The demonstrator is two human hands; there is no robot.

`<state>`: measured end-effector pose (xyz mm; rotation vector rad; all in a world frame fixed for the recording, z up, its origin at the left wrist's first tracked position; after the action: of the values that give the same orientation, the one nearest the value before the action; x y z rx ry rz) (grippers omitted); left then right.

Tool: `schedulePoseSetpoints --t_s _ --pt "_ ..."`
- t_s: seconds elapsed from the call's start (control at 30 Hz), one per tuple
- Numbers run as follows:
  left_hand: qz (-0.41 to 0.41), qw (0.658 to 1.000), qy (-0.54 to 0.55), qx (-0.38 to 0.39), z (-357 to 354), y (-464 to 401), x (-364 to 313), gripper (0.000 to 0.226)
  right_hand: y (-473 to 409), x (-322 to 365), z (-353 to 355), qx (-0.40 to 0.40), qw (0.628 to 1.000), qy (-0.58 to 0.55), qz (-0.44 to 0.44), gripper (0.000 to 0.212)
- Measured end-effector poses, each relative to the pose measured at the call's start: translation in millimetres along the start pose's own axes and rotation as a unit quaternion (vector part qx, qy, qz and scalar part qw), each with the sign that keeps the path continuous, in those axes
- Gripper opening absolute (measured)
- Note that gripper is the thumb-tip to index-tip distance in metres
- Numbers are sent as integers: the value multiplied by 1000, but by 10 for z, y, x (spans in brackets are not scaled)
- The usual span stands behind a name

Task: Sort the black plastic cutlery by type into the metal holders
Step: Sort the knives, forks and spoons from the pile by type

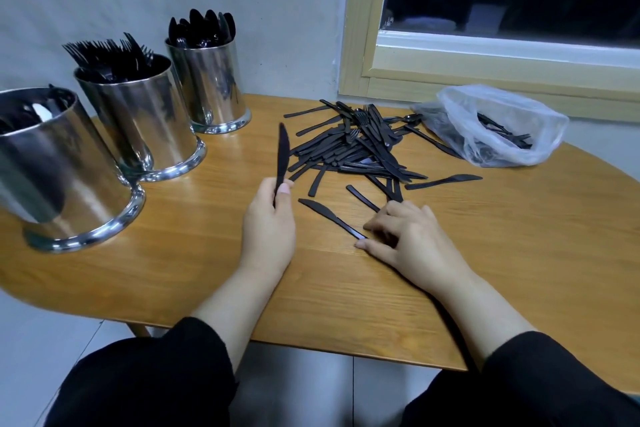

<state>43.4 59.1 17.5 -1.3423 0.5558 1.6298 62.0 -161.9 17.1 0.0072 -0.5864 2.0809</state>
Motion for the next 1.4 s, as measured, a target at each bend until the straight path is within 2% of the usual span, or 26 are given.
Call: schedulePoseSetpoints --t_s 0.07,0.2,0.3,0.4,0.57,0.73,1.0,1.1,1.17,1.27,1.37,1.4 --pt "19 1000 23 -1 3 -36 13 25 -6 4 3 -2 1000 -6 5 30" --pt "-5 999 4 41 -99 -24 -34 26 -2 44 -12 -5 1000 -21 -17 14" --pt "11 999 27 33 -90 -57 43 26 -43 79 -9 20 996 -34 -75 9" --pt "23 998 50 23 -81 -65 60 29 -98 120 11 86 984 -32 -150 6" --pt "26 997 63 23 -50 -29 18 29 -127 152 -27 150 955 -39 -252 8" --pt "23 998 55 21 -28 -4 5 32 -150 176 28 186 936 -30 -299 24" --pt "5 999 38 34 -62 -11 0 31 -214 112 -100 227 908 -14 -351 28" --pt "15 999 42 22 -62 -29 -21 32 -233 135 -110 248 894 -15 -372 38" --pt "44 997 67 1 -70 -25 19 35 -221 149 -126 236 899 -19 -368 38" --pt "87 989 118 -2 -140 80 90 35 -128 191 -98 164 927 -36 -337 22" --pt "108 982 152 34 -259 179 57 42 -10 309 -16 41 931 -177 -316 20" --pt "112 978 164 57 -312 195 26 45 5 402 20 26 934 -210 -289 20"
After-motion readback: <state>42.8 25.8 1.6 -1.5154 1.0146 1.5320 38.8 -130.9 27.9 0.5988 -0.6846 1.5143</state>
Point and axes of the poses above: each hand's wrist, its own y-axis away from the middle knuckle, its own z-axis out of the back of the hand, x = y × z, the point moved 6 cm from there along -y, towards the middle knuckle, and after that the axes turned 4 degrees about -x, right-handed, at the moved point
